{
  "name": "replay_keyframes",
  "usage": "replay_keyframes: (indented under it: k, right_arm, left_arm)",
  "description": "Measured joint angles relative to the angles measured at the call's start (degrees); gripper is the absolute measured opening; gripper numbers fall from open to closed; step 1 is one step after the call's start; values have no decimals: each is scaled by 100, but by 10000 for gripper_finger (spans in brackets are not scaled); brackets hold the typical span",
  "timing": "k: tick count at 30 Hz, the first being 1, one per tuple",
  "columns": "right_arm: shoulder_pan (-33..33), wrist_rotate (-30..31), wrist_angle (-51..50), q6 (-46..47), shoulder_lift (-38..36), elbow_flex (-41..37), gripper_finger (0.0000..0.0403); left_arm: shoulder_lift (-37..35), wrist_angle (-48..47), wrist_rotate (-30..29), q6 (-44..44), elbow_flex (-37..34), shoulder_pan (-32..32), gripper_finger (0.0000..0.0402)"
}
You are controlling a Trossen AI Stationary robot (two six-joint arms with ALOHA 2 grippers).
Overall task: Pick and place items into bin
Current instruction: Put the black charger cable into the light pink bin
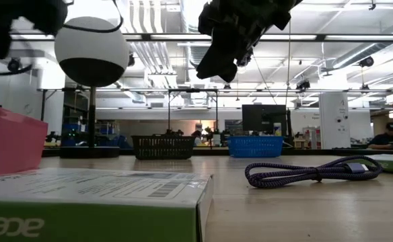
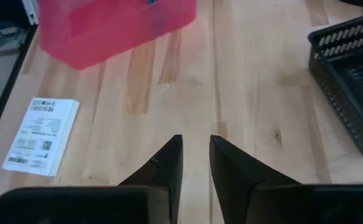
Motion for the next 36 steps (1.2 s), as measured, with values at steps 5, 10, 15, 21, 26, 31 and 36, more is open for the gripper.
replay_keyframes:
  k: [5, 10, 15, 21, 26, 31, 36]
  right_arm:
    - [-51, 2, -6, -66, 0, -14, 75]
    - [-95, 0, -10, -104, 0, -33, 71]
    - [-106, -1, -10, -105, 0, -49, 65]
    - [-106, -7, -13, -101, 0, -61, 66]
    - [-104, -9, -18, -84, 0, -63, 68]
    - [-104, -11, -19, -83, 0, -63, 63]
    - [-104, -11, -19, -83, 0, -63, 63]
  left_arm:
    - [93, -156, -70, -49, -15, -179, 0]
    - [352, -456, -136, -5, -25, -317, 0]
    - [636, -705, -125, 108, -48, -458, 0]
    - [977, -670, -128, 229, -91, -618, 0]
    - [1326, -695, -289, 314, -92, -768, 0]
    - [1607, -690, -286, 460, -92, -812, 0]
    - [1736, -697, -282, 561, -94, -863, 11]
